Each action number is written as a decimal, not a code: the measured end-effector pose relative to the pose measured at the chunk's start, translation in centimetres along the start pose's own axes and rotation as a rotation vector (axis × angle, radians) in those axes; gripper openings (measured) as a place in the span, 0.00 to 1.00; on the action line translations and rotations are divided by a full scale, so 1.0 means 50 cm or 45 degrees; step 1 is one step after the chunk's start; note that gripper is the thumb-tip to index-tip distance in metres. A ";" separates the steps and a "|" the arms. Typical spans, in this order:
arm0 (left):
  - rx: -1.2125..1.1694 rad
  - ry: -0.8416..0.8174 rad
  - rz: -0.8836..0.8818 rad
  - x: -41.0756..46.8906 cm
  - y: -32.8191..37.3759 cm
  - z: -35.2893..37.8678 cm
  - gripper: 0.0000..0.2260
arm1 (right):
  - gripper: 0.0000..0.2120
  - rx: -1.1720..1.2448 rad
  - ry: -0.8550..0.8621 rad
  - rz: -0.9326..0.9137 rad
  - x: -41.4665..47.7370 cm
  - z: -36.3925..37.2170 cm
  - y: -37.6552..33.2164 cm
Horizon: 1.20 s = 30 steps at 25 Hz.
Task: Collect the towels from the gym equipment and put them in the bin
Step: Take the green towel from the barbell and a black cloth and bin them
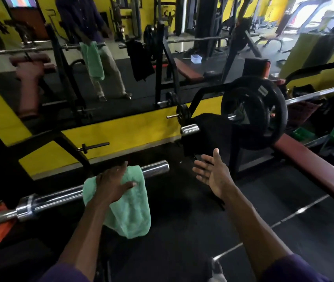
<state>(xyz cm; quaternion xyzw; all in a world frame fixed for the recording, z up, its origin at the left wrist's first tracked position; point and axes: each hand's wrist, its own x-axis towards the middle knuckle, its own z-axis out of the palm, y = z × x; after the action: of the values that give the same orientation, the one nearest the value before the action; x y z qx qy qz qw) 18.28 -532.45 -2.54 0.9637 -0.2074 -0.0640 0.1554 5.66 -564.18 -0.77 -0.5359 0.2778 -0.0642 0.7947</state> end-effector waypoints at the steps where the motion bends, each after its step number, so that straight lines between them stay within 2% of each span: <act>1: -0.191 0.033 0.034 0.011 -0.001 0.002 0.33 | 0.33 -0.005 -0.015 0.003 0.042 -0.005 -0.015; 3: -0.497 0.170 0.019 0.021 0.008 0.006 0.19 | 0.33 -0.027 -0.034 0.012 0.118 -0.011 -0.045; 4: -0.527 0.270 0.006 0.030 0.019 0.006 0.14 | 0.32 -0.050 -0.037 0.016 0.151 -0.011 -0.057; 6: -0.526 0.424 -0.030 0.055 0.062 0.001 0.13 | 0.25 -0.175 0.045 -0.067 0.205 -0.013 -0.081; 7: -0.553 0.465 -0.046 0.068 0.091 -0.004 0.13 | 0.21 -0.309 0.139 -0.172 0.226 -0.016 -0.092; 9: -0.612 0.525 -0.072 0.116 0.159 -0.010 0.13 | 0.19 -0.623 0.277 -0.390 0.283 -0.040 -0.125; 11: -0.637 0.546 -0.064 0.167 0.227 -0.006 0.13 | 0.28 -0.945 0.325 -0.486 0.345 -0.072 -0.156; 13: -0.646 0.538 -0.053 0.212 0.285 0.004 0.13 | 0.36 -1.204 0.339 -0.462 0.401 -0.103 -0.183; 16: -0.662 0.540 -0.066 0.259 0.340 0.014 0.12 | 0.44 -1.358 0.288 -0.333 0.460 -0.129 -0.216; 18: -0.685 0.521 -0.097 0.280 0.366 0.027 0.12 | 0.44 -1.433 0.234 -0.272 0.489 -0.144 -0.227; 22: -0.738 0.608 -0.224 0.283 0.401 0.056 0.12 | 0.36 -1.630 0.284 -0.404 0.517 -0.169 -0.240; 25: -0.722 0.647 -0.290 0.263 0.418 0.068 0.12 | 0.26 -1.671 0.282 -0.395 0.532 -0.188 -0.238; 28: -0.695 0.686 -0.356 0.227 0.434 0.067 0.13 | 0.19 -1.618 0.221 -0.445 0.537 -0.198 -0.230; 30: -0.651 0.715 -0.375 0.192 0.447 0.066 0.13 | 0.11 -1.445 0.160 -0.492 0.530 -0.212 -0.229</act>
<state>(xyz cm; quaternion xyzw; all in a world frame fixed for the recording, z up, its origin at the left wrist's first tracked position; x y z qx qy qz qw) 17.85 -556.75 1.07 0.8934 0.0061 0.1306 0.4298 24.70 -588.22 -3.37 -0.9123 0.2128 -0.0807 0.3406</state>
